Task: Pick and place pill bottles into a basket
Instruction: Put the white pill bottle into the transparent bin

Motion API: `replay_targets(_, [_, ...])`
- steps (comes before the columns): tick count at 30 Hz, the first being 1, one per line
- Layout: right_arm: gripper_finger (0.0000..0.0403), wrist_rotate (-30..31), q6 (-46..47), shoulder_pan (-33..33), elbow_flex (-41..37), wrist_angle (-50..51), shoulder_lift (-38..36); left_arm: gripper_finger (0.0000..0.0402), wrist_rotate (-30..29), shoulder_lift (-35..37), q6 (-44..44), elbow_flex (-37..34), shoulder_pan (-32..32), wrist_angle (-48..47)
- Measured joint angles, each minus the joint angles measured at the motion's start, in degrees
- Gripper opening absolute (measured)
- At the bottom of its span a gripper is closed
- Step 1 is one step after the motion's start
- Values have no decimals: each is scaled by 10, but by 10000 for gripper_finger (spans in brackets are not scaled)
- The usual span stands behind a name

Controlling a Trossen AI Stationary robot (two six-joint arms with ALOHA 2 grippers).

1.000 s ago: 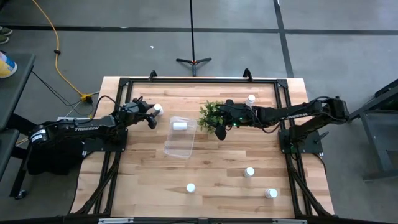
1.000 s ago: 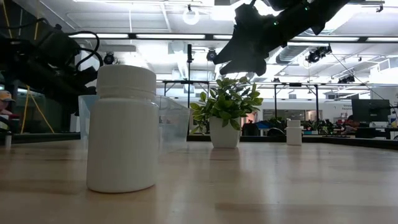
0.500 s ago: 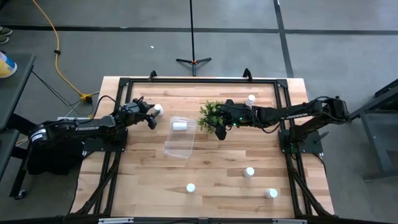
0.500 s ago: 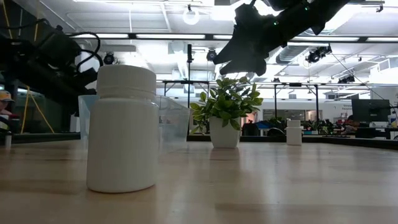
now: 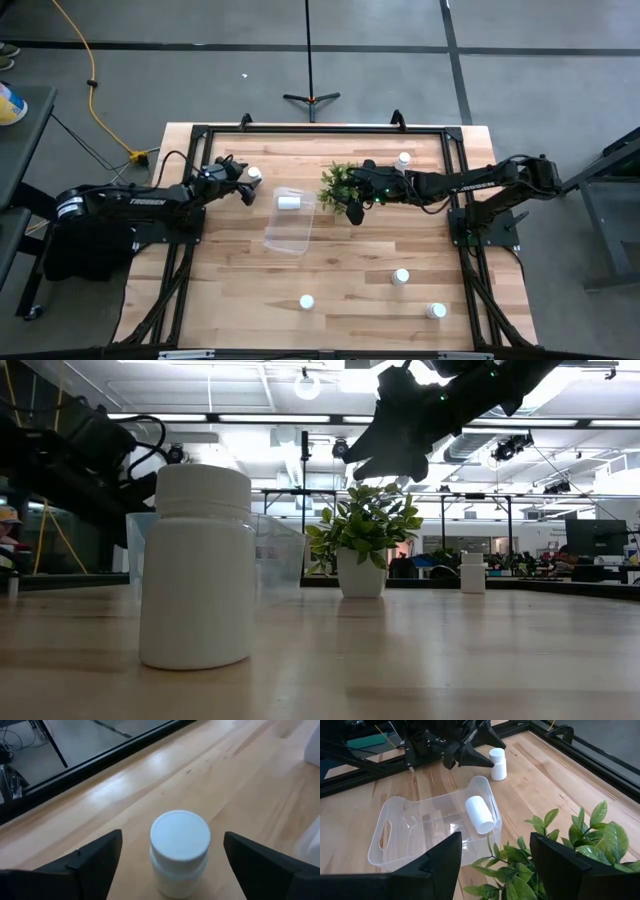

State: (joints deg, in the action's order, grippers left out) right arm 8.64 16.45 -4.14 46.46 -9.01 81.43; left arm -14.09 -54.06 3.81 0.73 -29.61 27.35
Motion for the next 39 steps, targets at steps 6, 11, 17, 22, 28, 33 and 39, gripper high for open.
replay_targets(6, [225, 0, 0, 0, 0, 0, 0, 351, 1, -32, 0, 0, 0, -14])
replay_targets(11, [224, 0, 0, 0, 0, 0, 0, 326, 20, -51, 9, 0, 0, 16])
replay_targets(17, [224, 0, 0, 0, 0, 0, 0, 289, 30, -67, 8, 0, 0, 19])
replay_targets(22, [225, 0, 0, 0, 0, 0, 0, 264, 31, -77, 8, 1, 0, 38])
replay_targets(28, [224, 0, 0, 0, 0, 0, 0, 255, 31, -77, 7, 1, 0, 60])
replay_targets(33, [224, 0, 0, 0, 0, 1, 0, 255, 30, -77, 7, 1, 0, 55])
replay_targets(39, [224, 4, 0, 0, 0, 1, 0, 250, 26, -77, 7, 1, 0, 57])
